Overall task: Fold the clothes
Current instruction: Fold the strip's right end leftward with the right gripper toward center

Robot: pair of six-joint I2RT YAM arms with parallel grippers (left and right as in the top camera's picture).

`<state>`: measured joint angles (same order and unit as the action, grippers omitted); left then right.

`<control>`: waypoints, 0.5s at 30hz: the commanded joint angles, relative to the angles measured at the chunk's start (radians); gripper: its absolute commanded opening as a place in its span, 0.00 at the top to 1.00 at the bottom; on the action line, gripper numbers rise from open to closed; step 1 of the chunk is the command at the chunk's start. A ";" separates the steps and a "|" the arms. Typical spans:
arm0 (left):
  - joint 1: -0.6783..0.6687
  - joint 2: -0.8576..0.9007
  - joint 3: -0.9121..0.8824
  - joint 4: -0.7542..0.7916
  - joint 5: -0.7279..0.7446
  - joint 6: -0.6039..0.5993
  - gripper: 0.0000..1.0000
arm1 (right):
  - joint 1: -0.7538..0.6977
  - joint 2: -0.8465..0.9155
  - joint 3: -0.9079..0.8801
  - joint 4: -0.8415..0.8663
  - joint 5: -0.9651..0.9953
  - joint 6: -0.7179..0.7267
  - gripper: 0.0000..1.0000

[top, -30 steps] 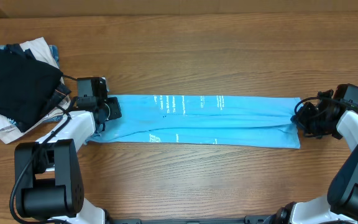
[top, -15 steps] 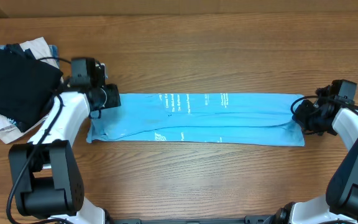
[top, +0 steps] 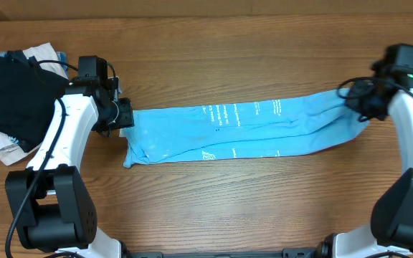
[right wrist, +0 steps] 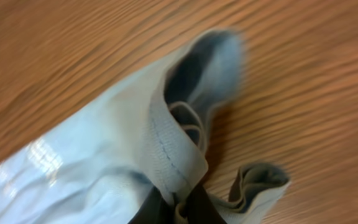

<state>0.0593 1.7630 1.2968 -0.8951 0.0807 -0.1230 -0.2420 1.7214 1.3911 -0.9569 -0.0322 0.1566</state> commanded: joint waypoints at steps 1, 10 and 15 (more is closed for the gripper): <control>0.005 -0.015 0.021 -0.002 -0.002 0.011 0.49 | 0.126 -0.004 0.020 -0.015 0.013 0.003 0.96; 0.005 -0.015 0.020 -0.006 -0.002 0.003 0.49 | 0.401 0.055 0.020 0.000 0.011 0.081 0.96; 0.005 -0.015 0.021 -0.010 -0.002 0.003 0.49 | 0.475 0.122 0.020 0.002 -0.007 0.084 0.96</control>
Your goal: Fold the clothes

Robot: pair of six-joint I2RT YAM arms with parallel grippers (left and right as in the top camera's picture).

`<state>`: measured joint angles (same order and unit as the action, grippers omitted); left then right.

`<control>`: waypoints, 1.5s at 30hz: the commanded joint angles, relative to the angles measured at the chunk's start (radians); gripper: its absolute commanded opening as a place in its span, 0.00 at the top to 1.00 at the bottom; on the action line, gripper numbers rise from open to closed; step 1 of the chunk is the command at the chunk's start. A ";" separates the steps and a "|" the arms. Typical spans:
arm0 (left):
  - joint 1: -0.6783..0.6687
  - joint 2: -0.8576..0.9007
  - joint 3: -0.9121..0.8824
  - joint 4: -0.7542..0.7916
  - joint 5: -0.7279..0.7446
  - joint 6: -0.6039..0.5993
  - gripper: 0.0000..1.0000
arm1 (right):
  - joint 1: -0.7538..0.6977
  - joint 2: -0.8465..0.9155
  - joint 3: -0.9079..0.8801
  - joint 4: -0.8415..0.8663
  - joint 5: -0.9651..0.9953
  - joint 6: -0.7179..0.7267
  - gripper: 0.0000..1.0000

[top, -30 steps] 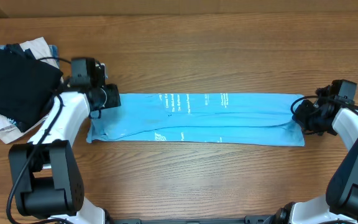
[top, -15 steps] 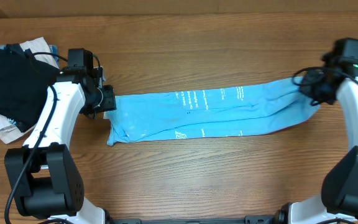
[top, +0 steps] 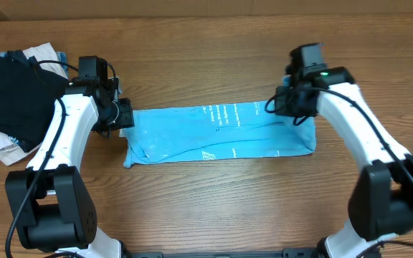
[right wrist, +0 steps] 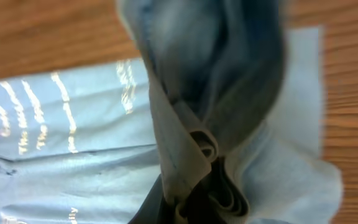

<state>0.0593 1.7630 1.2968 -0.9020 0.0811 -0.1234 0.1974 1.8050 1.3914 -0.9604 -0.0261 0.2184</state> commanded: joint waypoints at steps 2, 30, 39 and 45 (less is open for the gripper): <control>0.005 -0.015 0.020 -0.002 -0.002 0.004 0.49 | 0.071 0.053 0.020 0.008 -0.031 0.029 0.96; 0.005 -0.015 0.020 -0.004 -0.002 0.004 0.48 | 0.227 0.056 0.019 0.023 -0.100 0.127 0.96; 0.005 -0.015 0.020 -0.006 -0.002 0.004 0.48 | 0.229 0.056 0.019 0.023 -0.133 0.127 0.96; 0.005 -0.015 0.020 -0.006 -0.002 0.004 0.48 | 0.229 0.056 0.019 0.024 -0.158 0.110 0.41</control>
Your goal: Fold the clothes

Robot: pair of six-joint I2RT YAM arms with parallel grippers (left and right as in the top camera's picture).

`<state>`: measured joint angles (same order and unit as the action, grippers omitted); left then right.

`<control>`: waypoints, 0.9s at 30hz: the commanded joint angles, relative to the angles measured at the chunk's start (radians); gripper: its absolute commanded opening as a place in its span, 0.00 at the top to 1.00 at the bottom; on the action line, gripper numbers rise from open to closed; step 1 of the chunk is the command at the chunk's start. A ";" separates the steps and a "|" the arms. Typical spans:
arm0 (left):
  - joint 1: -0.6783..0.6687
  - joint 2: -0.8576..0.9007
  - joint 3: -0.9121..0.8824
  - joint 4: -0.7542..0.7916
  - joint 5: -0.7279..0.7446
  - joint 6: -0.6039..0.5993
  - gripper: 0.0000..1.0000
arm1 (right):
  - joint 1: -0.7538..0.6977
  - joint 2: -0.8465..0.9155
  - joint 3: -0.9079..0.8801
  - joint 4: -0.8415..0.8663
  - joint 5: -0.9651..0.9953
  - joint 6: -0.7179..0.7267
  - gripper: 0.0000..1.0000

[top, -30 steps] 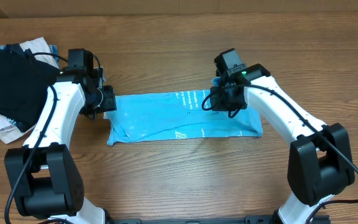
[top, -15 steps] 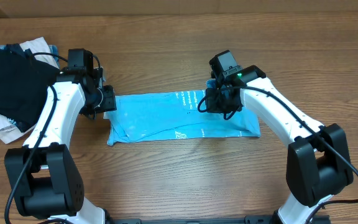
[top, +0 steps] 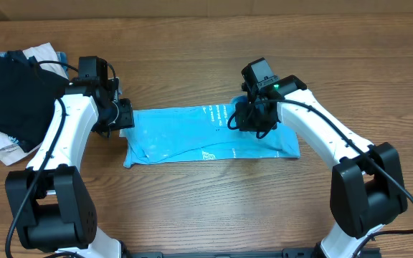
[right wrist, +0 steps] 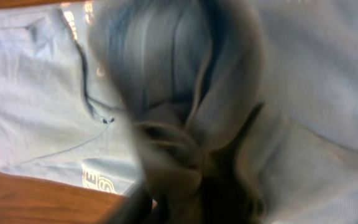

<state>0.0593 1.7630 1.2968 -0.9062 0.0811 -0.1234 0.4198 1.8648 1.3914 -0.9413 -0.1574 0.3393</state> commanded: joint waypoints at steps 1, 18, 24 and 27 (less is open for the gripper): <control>0.005 -0.015 0.020 -0.002 -0.002 0.004 0.48 | 0.006 -0.004 0.019 0.005 -0.023 -0.034 0.38; 0.005 -0.015 0.020 -0.002 -0.002 0.004 0.48 | -0.127 -0.003 0.007 -0.087 0.218 -0.059 0.43; 0.005 -0.015 0.020 -0.004 -0.002 0.004 0.48 | -0.134 -0.003 -0.052 -0.045 0.073 -0.156 0.45; 0.005 -0.015 0.020 -0.006 -0.002 0.004 0.48 | -0.130 -0.003 -0.071 -0.029 0.027 -0.192 0.45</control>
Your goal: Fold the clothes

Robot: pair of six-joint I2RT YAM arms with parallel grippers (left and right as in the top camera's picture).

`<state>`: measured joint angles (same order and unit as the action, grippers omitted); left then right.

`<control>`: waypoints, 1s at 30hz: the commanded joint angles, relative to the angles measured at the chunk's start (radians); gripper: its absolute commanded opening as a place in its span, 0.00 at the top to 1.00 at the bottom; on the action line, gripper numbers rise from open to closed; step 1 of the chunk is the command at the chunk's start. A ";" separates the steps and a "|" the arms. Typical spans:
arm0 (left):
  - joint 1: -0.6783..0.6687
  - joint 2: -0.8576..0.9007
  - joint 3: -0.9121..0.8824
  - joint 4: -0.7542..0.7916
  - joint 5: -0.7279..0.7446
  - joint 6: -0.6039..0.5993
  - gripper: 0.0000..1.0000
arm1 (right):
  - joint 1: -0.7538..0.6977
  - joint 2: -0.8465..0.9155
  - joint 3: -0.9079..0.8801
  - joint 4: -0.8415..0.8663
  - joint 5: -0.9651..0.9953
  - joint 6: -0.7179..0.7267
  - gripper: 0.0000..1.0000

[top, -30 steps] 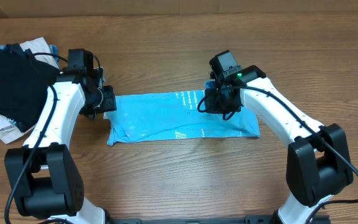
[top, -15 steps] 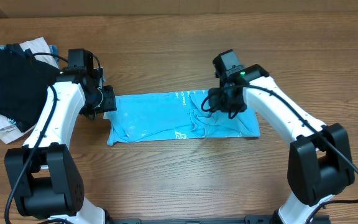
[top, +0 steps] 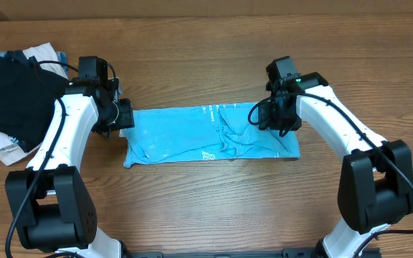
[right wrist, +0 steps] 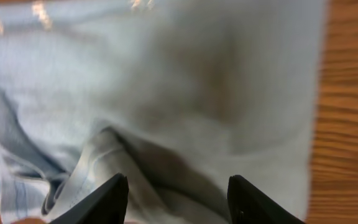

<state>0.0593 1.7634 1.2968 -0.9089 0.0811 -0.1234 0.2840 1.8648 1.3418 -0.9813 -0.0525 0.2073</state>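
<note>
A light blue garment (top: 192, 136) with white print lies flat across the middle of the table, its right end doubled back onto itself. That end lies in a rumpled ridge (top: 236, 136) near the middle. My right gripper (top: 273, 118) hovers over the garment's right part. In the right wrist view this gripper (right wrist: 178, 186) is open, with only loose folded cloth (right wrist: 98, 168) beneath it and nothing between the fingers. My left gripper (top: 124, 115) sits at the garment's left edge; the overhead view does not show how its jaws stand.
A pile of dark and white clothes (top: 9, 100) lies at the far left of the wooden table (top: 214, 208), beside the left arm. Bare wood shows right of the garment's folded edge (right wrist: 347, 112).
My right gripper was shut on the garment's end over its middle. It is now open and farther right, and the end lies bunched on the lower layer. The left arm is unmoved.
The garment first lay stretched long across the table, my right gripper shut on its right end at the far right. Then that end was held above the garment's right part, then over its middle. Now it is released and the garment is about half as long.
</note>
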 commanded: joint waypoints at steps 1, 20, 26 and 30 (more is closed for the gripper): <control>0.005 -0.015 0.020 -0.003 -0.002 0.004 0.48 | 0.006 -0.003 -0.026 0.012 -0.076 -0.060 0.44; 0.006 -0.015 0.020 -0.010 -0.002 0.004 0.48 | 0.024 -0.003 -0.079 -0.171 -0.301 -0.320 0.52; 0.006 -0.015 0.020 -0.011 -0.002 0.004 0.48 | 0.024 -0.003 -0.079 -0.182 -0.356 -0.365 0.52; 0.005 -0.015 0.020 -0.010 -0.002 0.004 0.48 | 0.024 -0.003 -0.079 -0.216 -0.521 -0.482 0.51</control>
<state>0.0593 1.7630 1.2968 -0.9180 0.0811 -0.1234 0.3080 1.8648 1.2667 -1.1896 -0.4183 -0.1635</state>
